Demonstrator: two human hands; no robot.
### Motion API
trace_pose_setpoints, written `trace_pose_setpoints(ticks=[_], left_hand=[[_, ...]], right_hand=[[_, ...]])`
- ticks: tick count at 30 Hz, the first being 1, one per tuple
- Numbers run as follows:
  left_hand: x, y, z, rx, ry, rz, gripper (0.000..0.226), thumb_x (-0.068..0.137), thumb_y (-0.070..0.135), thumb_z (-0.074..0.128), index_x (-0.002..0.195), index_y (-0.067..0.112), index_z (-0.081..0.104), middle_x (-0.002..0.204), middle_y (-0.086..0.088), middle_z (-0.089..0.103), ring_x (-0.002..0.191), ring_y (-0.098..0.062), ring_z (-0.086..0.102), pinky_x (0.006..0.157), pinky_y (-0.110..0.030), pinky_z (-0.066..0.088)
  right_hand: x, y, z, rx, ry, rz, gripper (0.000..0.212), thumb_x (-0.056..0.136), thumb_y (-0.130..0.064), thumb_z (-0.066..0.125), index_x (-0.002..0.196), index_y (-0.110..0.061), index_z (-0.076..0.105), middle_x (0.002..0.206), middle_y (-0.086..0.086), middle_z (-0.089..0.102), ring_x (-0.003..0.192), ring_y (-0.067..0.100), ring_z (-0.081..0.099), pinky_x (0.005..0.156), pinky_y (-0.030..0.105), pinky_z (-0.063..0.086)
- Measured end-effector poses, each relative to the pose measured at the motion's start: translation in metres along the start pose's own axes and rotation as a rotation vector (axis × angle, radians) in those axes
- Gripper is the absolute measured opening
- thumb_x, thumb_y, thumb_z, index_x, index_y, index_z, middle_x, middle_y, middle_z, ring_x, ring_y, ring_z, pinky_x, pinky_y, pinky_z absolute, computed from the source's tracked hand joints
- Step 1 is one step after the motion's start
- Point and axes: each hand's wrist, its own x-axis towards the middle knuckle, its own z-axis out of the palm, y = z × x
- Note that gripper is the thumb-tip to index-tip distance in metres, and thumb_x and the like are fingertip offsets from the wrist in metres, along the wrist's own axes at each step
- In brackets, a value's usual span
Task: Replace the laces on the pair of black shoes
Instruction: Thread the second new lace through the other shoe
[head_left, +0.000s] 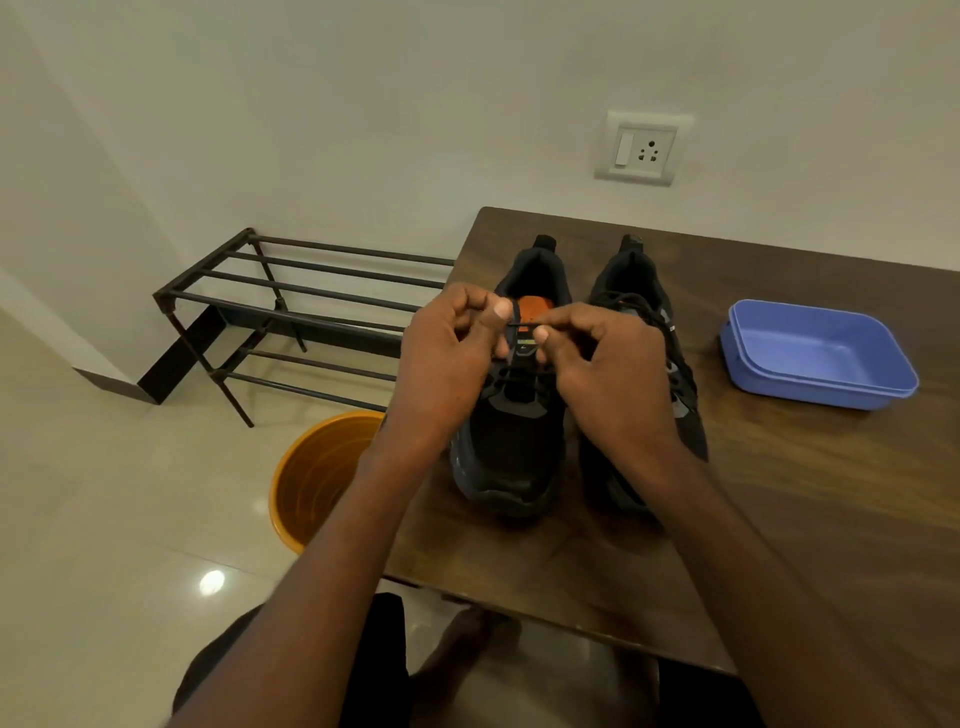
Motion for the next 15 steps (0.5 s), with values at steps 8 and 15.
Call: trace_pose_setpoints(ticks=[8,15], left_hand=[[-0.005,-0.015,0.016,0.401,0.067,-0.018,0.024,0.092,0.030,0.076,0.110,0.025,0.062,0.088,0.011,0.059,0.082,-0.005,0.061,0.079,-0.033,0.060],[-0.006,-0.012,0.012,0.402,0.081,-0.077,0.014,0.091,0.039,0.074,0.088,0.028,0.068,0.075,0.010,0.065,0.070,-0.003,0.064,0.066,-0.024,0.057]], right_hand=[[0.009,0.010,0.017,-0.077,0.027,0.072,0.018,0.098,-0.022,0.068,0.113,-0.024,0.078,0.074,-0.016,0.068,0.067,0.002,0.062,0.068,0.018,0.054],[0.012,0.013,0.020,-0.265,-0.023,0.050,0.018,0.095,-0.030,0.069,0.110,-0.025,0.078,0.094,-0.004,0.077,0.083,0.010,0.069,0.078,0.035,0.061]])
